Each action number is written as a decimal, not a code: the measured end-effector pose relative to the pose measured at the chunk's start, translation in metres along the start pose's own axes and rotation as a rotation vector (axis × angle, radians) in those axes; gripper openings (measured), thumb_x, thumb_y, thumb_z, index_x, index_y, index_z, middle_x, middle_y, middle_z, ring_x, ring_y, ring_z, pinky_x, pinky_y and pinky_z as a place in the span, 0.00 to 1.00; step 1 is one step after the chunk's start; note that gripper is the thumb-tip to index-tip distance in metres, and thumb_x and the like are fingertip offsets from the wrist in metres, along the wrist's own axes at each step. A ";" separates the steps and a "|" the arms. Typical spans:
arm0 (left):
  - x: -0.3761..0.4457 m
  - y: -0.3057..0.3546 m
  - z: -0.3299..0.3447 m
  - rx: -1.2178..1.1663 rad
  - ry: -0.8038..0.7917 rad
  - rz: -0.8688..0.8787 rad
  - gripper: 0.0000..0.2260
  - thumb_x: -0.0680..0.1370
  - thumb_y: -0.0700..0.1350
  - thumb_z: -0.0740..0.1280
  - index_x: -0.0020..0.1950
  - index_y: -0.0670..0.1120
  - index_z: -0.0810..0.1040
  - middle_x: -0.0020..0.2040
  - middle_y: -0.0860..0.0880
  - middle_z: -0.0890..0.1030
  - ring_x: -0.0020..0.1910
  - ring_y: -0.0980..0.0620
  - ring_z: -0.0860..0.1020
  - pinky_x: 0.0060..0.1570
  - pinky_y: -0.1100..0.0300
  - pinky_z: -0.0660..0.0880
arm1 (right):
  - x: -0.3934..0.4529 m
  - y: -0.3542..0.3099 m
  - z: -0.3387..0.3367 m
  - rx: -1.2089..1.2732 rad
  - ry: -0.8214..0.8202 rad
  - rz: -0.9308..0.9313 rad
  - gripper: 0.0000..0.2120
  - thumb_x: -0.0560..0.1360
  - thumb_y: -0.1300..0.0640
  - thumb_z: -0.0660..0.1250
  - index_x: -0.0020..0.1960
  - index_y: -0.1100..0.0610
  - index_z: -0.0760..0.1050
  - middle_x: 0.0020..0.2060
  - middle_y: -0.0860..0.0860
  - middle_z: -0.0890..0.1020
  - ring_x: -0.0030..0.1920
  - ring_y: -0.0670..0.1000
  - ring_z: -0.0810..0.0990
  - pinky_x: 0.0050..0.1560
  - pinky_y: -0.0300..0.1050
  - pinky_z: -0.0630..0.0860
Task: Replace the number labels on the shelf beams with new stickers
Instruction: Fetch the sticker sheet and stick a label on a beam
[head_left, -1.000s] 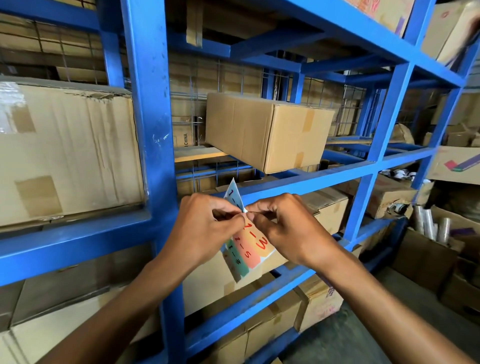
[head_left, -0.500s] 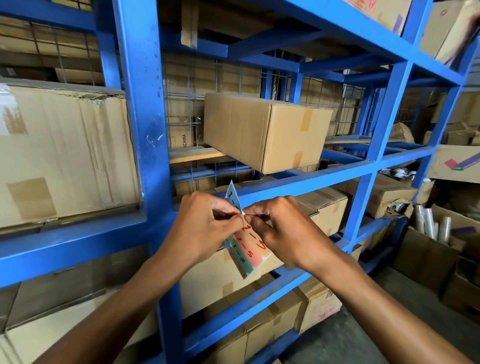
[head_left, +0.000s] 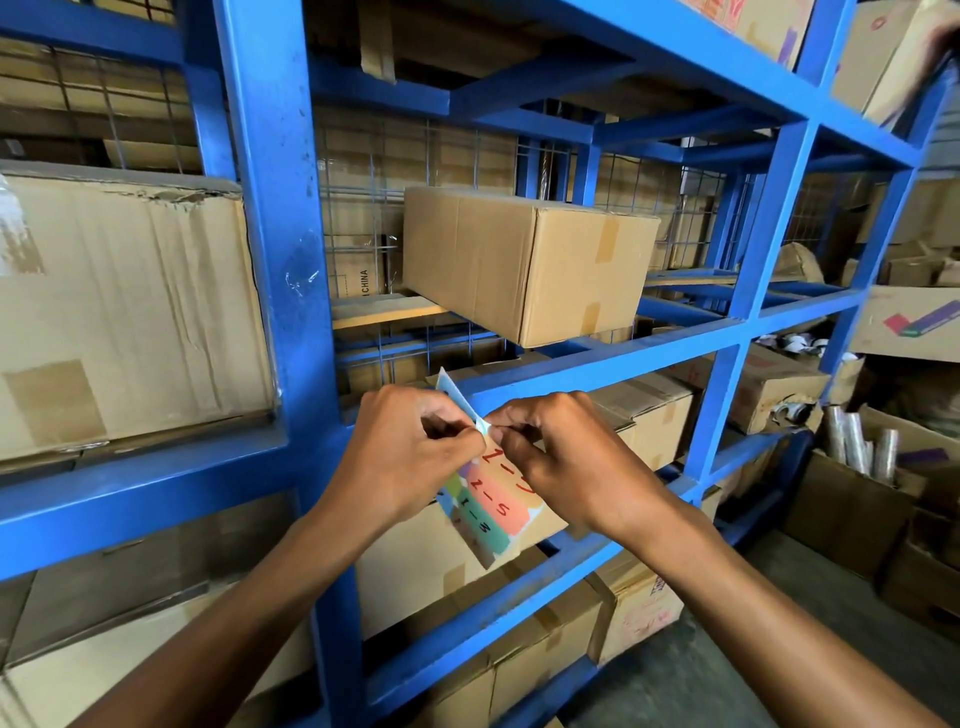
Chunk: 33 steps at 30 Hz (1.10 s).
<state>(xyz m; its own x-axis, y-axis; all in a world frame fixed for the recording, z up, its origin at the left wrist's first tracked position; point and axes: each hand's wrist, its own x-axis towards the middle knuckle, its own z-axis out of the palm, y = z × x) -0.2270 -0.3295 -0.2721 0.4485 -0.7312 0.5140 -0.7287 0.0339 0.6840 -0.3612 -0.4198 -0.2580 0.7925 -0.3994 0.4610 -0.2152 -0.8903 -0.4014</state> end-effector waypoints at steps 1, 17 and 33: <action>0.000 -0.001 -0.001 -0.012 0.009 -0.024 0.07 0.71 0.43 0.70 0.33 0.50 0.83 0.32 0.57 0.83 0.34 0.64 0.81 0.30 0.62 0.80 | 0.001 0.002 -0.001 0.031 0.001 0.020 0.10 0.79 0.59 0.60 0.46 0.56 0.79 0.42 0.50 0.84 0.41 0.46 0.81 0.38 0.47 0.79; 0.008 -0.001 -0.010 -0.581 -0.014 -0.175 0.11 0.70 0.37 0.73 0.47 0.51 0.80 0.40 0.53 0.86 0.34 0.50 0.84 0.28 0.60 0.79 | 0.027 0.025 -0.019 0.161 0.305 0.046 0.09 0.74 0.61 0.66 0.54 0.56 0.80 0.49 0.51 0.81 0.52 0.50 0.79 0.55 0.50 0.73; 0.018 0.018 -0.024 -0.022 0.267 0.048 0.12 0.73 0.44 0.71 0.44 0.61 0.73 0.43 0.62 0.80 0.36 0.66 0.80 0.26 0.74 0.72 | 0.056 -0.010 -0.006 0.556 0.479 0.106 0.10 0.74 0.57 0.68 0.34 0.51 0.75 0.46 0.46 0.76 0.49 0.51 0.79 0.44 0.49 0.80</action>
<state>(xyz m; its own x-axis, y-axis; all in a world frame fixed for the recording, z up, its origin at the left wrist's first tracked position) -0.2197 -0.3256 -0.2381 0.5365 -0.5229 0.6623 -0.7421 0.0814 0.6654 -0.3178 -0.4347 -0.2234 0.4202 -0.6419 0.6414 0.1452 -0.6502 -0.7458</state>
